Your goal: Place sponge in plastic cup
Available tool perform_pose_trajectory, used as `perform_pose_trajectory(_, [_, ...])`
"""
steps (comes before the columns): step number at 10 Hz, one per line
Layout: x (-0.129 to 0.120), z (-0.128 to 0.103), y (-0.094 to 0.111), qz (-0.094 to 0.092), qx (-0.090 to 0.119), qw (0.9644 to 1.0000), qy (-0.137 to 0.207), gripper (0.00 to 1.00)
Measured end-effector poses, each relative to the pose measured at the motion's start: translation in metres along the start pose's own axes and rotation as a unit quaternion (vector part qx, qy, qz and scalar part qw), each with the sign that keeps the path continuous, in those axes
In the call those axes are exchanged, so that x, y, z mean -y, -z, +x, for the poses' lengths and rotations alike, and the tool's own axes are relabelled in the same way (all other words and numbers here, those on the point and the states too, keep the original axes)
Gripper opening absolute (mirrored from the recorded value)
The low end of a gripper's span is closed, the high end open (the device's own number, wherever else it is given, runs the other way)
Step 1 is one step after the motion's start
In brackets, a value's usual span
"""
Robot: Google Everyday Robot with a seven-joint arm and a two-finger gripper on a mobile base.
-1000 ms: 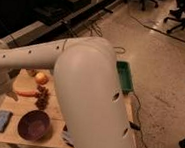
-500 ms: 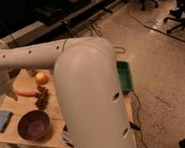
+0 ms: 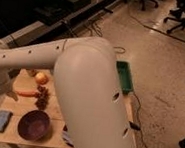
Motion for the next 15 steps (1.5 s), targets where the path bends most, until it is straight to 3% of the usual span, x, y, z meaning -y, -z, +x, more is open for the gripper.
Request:
perform_pose_trajectory(4, [-0.001, 0.0, 0.0, -0.007, 0.002, 1.0, -0.003, 0.65])
perform_pose_trajectory(6, [-0.02, 0.0, 0.003, -0.037, 0.016, 0.9992, -0.009, 0.65])
perform_pose_trajectory(7, [-0.028, 0.001, 0.003, -0.04, 0.016, 0.999, -0.006, 0.65])
perform_pose_trajectory(12, [-0.027, 0.001, 0.004, -0.039, 0.016, 0.9991, -0.006, 0.65])
perform_pose_trajectory(13, [-0.025, 0.0, 0.003, -0.04, 0.008, 0.9991, -0.009, 0.65])
perform_pose_trajectory(15, [-0.01, -0.002, -0.013, -0.026, -0.013, 0.9993, -0.022, 0.65])
